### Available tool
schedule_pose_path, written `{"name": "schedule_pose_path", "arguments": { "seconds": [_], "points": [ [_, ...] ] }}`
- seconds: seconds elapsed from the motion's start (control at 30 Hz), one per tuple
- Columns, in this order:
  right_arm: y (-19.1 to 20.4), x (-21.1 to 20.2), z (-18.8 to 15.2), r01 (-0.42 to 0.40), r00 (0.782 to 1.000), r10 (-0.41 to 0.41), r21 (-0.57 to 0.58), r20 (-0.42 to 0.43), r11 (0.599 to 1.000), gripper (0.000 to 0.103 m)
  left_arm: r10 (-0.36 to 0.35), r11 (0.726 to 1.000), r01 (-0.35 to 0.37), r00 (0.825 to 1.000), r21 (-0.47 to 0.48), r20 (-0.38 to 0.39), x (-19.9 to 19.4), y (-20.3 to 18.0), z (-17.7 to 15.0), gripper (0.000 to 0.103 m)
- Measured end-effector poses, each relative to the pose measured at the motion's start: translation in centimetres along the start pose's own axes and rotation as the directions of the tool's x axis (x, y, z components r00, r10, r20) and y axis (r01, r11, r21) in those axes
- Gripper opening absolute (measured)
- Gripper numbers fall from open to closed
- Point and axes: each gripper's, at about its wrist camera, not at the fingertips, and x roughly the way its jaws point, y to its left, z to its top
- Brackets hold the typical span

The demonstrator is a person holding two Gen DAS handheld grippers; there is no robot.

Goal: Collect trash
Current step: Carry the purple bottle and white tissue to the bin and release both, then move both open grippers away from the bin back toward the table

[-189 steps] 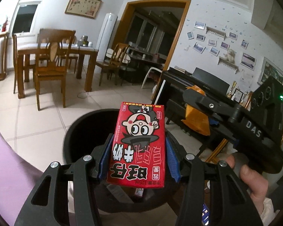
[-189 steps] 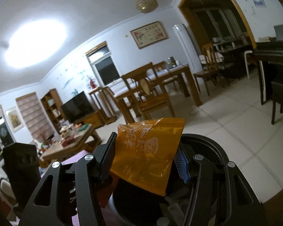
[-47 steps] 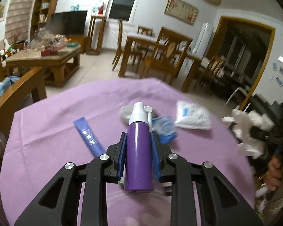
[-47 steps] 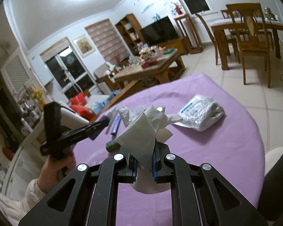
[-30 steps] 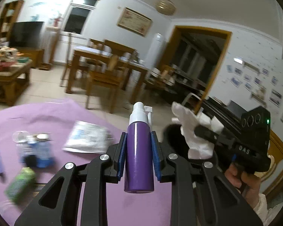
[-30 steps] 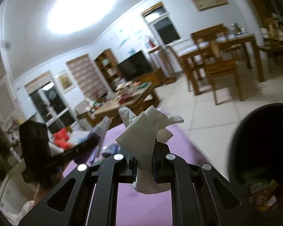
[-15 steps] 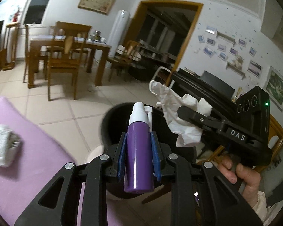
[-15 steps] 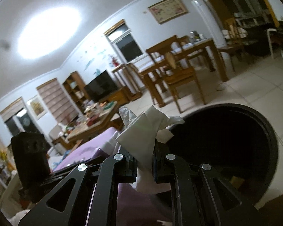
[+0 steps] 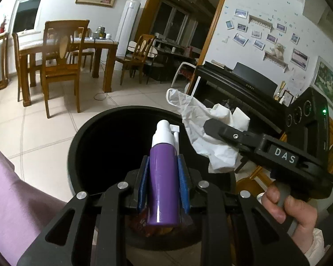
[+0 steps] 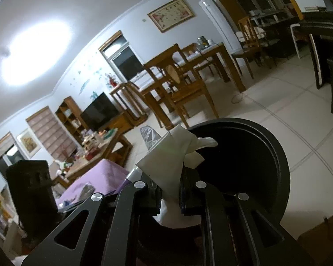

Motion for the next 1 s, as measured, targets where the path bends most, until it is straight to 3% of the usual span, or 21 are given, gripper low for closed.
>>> {"name": "schedule_pose_path", "arguments": {
  "seconds": [0.6, 0.63, 0.7, 0.73, 0.77, 0.8, 0.83, 1.0],
  "points": [
    [0.2, 2.9, -1.6, 0.008, 1.0, -0.008, 0.025, -0.006, 1.0, 0.013, 0.026, 0.996, -0.024, 0.999, 0.081, -0.031, 0.7, -1.7, -0.5, 0.025],
    [0.2, 2.9, -1.6, 0.004, 1.0, -0.004, 0.028, -0.005, 1.0, 0.014, 0.037, 0.996, -0.034, 0.999, 0.087, -0.031, 0.7, -1.7, -0.4, 0.025],
    [0.2, 3.1, -1.6, -0.005, 1.0, 0.004, 0.038, 0.004, 0.999, 0.03, 0.045, 0.995, -0.042, 0.998, 0.089, -0.035, 0.8, -1.9, -0.5, 0.028],
    [-0.2, 3.0, -1.5, -0.009, 1.0, 0.009, 0.043, 0.012, 0.999, 0.052, 0.053, 0.994, -0.049, 0.998, 0.095, -0.038, 0.9, -1.9, -0.5, 0.031],
    [-0.2, 2.8, -1.6, -0.02, 0.999, 0.018, 0.051, 0.036, 0.998, 0.068, 0.064, 0.993, -0.06, 0.997, 0.102, -0.038, 0.9, -2.0, -0.5, 0.047],
    [-0.2, 2.4, -1.6, -0.026, 0.998, 0.023, 0.052, 0.053, 0.998, 0.071, 0.08, 0.991, -0.075, 0.996, 0.11, -0.033, 0.9, -2.1, -0.6, 0.071],
    [-0.2, 2.3, -1.6, -0.029, 0.998, 0.026, 0.048, 0.063, 0.998, 0.072, 0.096, 0.989, -0.093, 0.995, 0.118, -0.022, 0.8, -2.2, -0.7, 0.079],
    [-0.1, 2.3, -1.5, -0.038, 0.996, 0.035, 0.045, 0.076, 0.998, 0.086, 0.137, 0.974, -0.142, 0.99, 0.174, 0.038, 0.1, -3.1, -0.8, 0.095]
  ]
}}
